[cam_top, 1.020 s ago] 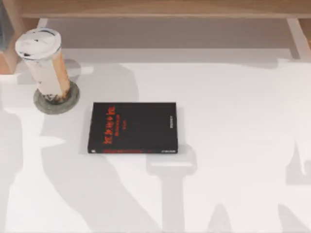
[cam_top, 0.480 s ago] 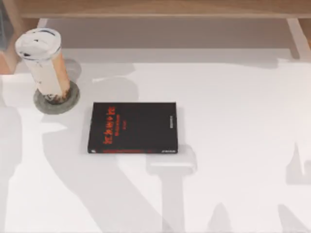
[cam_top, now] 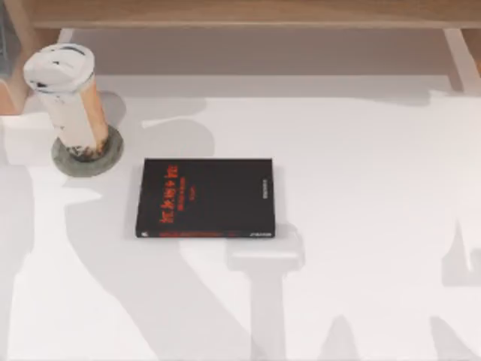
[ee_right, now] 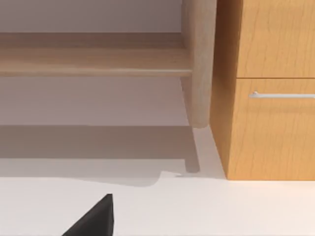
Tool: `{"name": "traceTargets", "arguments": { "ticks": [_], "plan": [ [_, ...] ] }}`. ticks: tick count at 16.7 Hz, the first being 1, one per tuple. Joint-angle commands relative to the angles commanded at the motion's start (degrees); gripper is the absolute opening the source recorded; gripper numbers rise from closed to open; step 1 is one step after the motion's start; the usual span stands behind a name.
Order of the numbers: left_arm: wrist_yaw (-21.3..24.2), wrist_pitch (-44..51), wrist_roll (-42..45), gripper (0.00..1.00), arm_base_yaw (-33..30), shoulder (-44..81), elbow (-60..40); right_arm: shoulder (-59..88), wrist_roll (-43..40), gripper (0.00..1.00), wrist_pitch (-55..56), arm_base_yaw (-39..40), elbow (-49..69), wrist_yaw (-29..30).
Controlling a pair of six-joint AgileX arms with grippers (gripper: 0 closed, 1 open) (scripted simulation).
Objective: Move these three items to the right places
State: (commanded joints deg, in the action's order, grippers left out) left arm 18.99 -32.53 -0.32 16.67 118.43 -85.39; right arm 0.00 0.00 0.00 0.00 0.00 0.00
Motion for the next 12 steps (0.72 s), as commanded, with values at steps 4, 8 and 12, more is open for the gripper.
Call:
{"name": "traceTargets", "arguments": {
  "ticks": [4,8,12],
  "plan": [
    [0.0,0.0,0.0,0.4,0.0,0.0,0.0,0.0,0.0,1.0,0.0,0.0,0.0,0.0],
    [0.0,0.0,0.0,0.1,0.0,0.0,0.0,0.0,0.0,1.0,0.0,0.0,0.0,0.0],
    [0.0,0.0,0.0,0.0,0.0,0.0,0.0,0.0,0.0,1.0,0.0,0.0,0.0,0.0]
  ]
}}
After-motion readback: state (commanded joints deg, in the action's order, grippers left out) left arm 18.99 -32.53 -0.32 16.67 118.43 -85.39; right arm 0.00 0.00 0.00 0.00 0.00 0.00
